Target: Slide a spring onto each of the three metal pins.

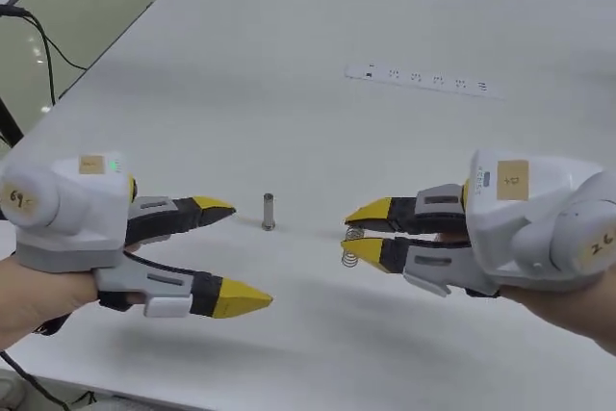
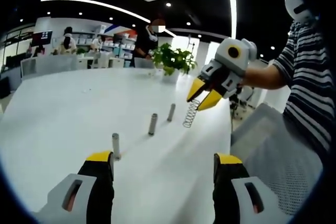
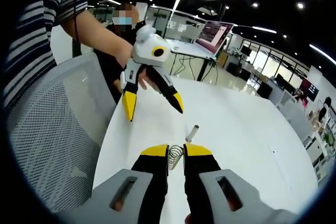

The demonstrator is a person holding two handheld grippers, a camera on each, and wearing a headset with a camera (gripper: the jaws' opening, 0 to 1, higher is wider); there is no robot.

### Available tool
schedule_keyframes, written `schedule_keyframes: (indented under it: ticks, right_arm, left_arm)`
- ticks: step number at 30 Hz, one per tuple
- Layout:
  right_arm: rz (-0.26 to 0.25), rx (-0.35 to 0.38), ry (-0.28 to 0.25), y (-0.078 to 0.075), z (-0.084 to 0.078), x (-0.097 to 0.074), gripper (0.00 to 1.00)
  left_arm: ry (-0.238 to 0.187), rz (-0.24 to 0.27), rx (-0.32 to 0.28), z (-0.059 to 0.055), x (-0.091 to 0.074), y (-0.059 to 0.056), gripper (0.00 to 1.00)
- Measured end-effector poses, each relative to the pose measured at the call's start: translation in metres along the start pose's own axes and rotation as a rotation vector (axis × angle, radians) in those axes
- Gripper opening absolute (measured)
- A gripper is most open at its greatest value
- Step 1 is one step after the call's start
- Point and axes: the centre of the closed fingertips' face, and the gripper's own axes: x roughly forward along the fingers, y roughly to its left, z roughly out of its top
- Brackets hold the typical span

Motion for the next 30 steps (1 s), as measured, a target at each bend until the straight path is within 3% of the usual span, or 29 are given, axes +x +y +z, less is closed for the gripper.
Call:
schedule_keyframes:
  ticks: [5, 9, 30]
  right_arm:
    - [-0.002, 0.001, 0.001, 0.000, -0.001, 0.001, 0.07]
    - [0.000, 0.000, 0.001, 0.001, -0.001, 0.002, 0.07]
    - [0.021, -0.010, 0.012, 0.000, 0.000, 0.010, 0.07]
  left_arm:
    - [-0.007, 0.011, -0.009, -0.001, -0.003, 0.000, 0.84]
    - [-0.023, 0.053, -0.012, 0.001, -0.006, 0.007, 0.98]
    - [-0.032, 0.088, -0.016, -0.002, -0.023, 0.014, 0.98]
